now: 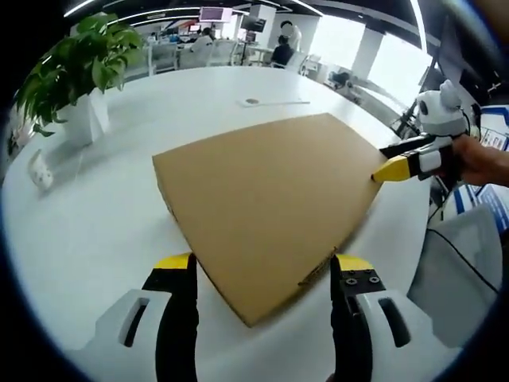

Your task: Operate the shoe box by opening the lid, removing the specified soft item, and placing it in the target area until the item is outside and the box remains undamaged.

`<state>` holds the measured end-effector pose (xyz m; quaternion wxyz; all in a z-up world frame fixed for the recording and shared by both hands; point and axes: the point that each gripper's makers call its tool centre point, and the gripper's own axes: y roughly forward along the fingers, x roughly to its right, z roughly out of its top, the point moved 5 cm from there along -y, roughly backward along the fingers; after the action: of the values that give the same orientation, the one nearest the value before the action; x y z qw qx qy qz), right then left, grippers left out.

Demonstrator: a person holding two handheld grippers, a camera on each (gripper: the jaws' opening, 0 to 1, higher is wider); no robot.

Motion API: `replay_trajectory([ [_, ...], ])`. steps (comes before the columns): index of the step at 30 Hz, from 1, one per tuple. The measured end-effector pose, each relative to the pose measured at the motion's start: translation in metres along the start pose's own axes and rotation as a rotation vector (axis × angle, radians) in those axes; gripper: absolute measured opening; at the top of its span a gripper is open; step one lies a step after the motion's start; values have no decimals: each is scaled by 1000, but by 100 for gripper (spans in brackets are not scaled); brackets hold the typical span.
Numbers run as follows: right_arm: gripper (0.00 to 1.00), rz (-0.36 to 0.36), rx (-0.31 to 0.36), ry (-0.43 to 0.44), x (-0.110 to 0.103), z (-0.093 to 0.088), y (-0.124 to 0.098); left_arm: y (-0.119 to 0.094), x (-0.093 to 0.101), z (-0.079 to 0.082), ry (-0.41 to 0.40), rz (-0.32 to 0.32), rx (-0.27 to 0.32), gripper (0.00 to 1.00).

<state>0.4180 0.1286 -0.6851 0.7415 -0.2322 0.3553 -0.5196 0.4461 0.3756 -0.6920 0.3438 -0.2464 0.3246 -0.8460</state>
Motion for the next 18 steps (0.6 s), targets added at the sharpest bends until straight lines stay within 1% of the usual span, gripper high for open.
replay_trajectory([
  [6, 65, -4, -6, 6, -6, -12, -9, -7, 7, -10, 5, -7, 5, 66],
  [11, 65, -4, -10, 8, -10, -18, -12, -13, 11, -18, 4, -8, 5, 66],
  [18, 65, -13, -10, 18, -17, -32, -23, -21, 18, -30, -5, -9, 3, 65],
])
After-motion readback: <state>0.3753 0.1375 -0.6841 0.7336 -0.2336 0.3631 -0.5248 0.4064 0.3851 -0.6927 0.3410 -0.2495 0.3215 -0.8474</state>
